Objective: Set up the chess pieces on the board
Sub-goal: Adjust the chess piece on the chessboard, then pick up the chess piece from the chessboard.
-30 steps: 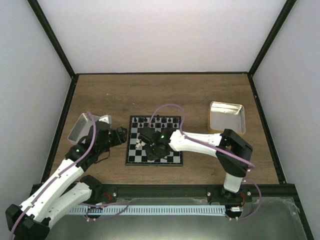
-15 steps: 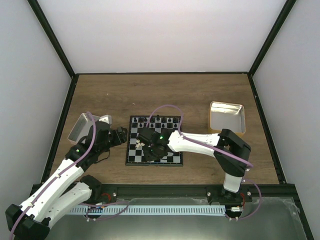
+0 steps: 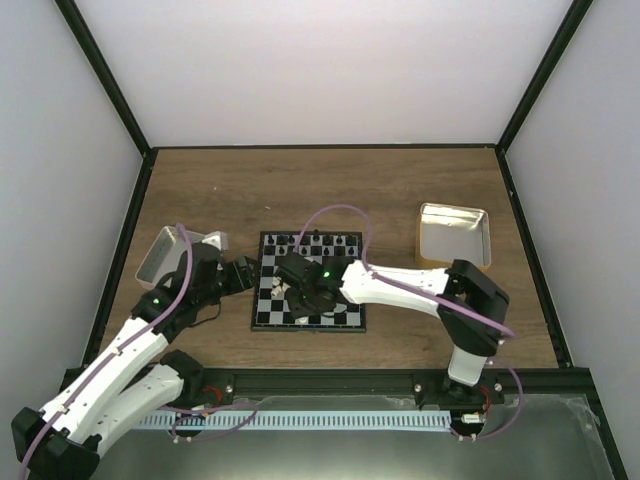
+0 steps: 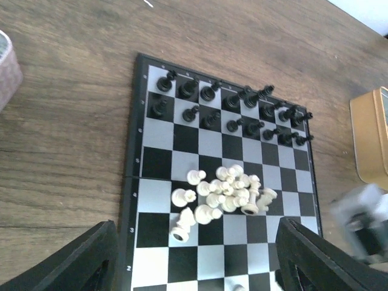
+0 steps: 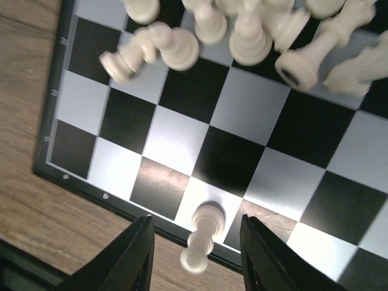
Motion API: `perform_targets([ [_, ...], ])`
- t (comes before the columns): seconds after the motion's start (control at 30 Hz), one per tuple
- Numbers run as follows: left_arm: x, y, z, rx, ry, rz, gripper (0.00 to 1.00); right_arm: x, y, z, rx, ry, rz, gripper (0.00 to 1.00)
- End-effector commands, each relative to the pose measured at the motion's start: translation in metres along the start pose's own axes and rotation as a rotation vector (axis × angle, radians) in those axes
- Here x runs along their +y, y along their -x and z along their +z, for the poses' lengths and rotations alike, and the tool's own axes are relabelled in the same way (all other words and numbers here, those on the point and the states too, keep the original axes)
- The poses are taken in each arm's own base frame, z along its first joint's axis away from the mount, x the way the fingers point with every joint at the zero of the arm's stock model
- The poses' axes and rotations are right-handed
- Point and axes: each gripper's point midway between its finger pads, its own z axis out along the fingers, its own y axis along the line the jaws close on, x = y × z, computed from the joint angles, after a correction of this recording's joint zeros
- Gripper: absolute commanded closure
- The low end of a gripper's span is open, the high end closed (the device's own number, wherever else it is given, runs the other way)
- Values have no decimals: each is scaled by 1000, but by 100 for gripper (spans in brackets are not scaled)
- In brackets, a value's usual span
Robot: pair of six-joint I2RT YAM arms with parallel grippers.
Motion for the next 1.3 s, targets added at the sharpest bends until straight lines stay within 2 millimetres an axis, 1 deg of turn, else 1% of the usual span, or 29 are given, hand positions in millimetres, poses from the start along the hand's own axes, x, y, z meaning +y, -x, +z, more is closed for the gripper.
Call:
perform_targets([
  [0.0,-11,-14,4,79,-66,37,28,1,30,-48,-196,24,104,58],
  [0.07,-14,-23,11,134,-80,51,32,-11,34,-58,-247,11,162,57],
  [0.2,-23,-38,21,222,-125,54,45,-33,32,-68,-299,22,263,58],
  [0.3,-29,-48,28,263,-130,56,50,-46,27,-72,-321,41,301,58],
  [0.47,-40,-63,45,316,-77,109,54,-64,17,-77,-336,69,344,58],
  [0.57,-44,-67,56,328,-16,131,64,-76,12,-79,-342,67,362,58],
  [0.6,-42,-68,60,333,16,135,67,-80,10,-80,-345,65,366,58],
  [0.67,-37,-67,66,330,81,131,71,-89,5,-80,-347,56,374,58],
  [0.73,-37,-65,71,326,102,130,71,-97,3,-81,-356,56,381,58],
  [0.8,-45,-65,75,337,79,128,71,-102,3,-83,-369,61,390,58],
  [0.93,-50,-68,86,364,80,134,70,-108,3,-85,-382,65,382,58],
  [1.03,-49,-73,92,389,99,132,71,-111,3,-84,-383,56,377,58],
  [1.17,-39,-78,96,401,154,145,72,-113,2,-82,-381,49,369,58],
  [1.27,-37,-80,99,403,166,144,72,-116,1,-81,-384,44,366,58],
])
